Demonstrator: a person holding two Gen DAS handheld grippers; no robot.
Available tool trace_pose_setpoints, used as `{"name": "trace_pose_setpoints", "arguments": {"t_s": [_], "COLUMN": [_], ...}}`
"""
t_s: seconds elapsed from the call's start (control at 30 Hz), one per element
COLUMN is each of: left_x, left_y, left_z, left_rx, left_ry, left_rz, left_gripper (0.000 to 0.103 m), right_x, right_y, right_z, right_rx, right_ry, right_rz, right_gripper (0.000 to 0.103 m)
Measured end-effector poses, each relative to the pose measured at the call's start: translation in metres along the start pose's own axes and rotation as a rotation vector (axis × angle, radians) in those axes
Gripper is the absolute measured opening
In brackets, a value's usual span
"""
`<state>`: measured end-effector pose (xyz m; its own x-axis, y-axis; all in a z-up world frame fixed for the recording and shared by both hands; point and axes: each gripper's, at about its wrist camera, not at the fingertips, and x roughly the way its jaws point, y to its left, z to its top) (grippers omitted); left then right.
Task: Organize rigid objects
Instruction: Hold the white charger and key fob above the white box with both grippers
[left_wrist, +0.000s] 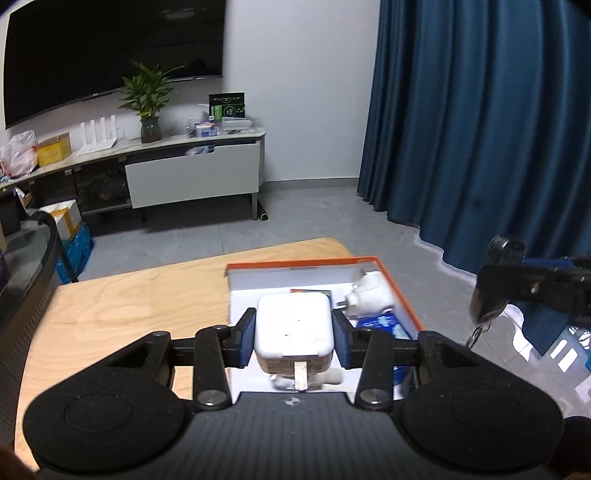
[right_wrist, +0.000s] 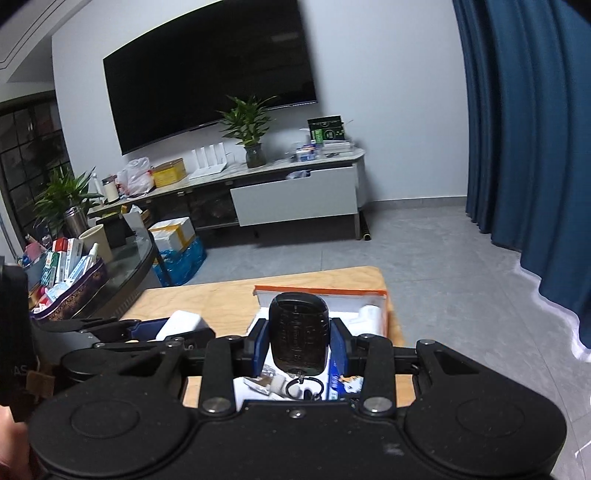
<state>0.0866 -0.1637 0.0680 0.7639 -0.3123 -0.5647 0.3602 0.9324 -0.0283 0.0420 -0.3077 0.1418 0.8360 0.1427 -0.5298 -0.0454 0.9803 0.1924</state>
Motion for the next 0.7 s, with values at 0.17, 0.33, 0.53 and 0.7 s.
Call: {"name": "trace_pose_setpoints", "arguments": {"t_s": [0.17, 0.33, 0.53, 0.7], "left_x": [0.001, -0.001, -0.006, -0.005], "left_y": [-0.009, -0.014, -0.019, -0.022], "left_z": [0.0, 0.001, 0.004, 0.005], "left_rx": [-0.003, -0.007, -0.005, -0.011], "left_ry": [0.006, 0.013, 0.009, 0.01], "left_rz": [0.006, 0.02, 0.03, 0.032], "left_gripper": [0.043, 0.043, 0.043, 0.043], "right_x": [-0.008, -0.01, -0.01, -0.011], "right_y": [-0.01, -0.016, -0.015, -0.015], "right_z": [-0.005, -0.005, -0.003, -0.003], "right_rx": [0.012, 0.021, 0.011, 0.003], "right_ry": [-0.005, -0.01, -0.016, -0.017], "right_rz": [-0.016, -0.02, -0.014, -0.014], "right_gripper": [0.044, 0.044, 0.044, 0.044]}}
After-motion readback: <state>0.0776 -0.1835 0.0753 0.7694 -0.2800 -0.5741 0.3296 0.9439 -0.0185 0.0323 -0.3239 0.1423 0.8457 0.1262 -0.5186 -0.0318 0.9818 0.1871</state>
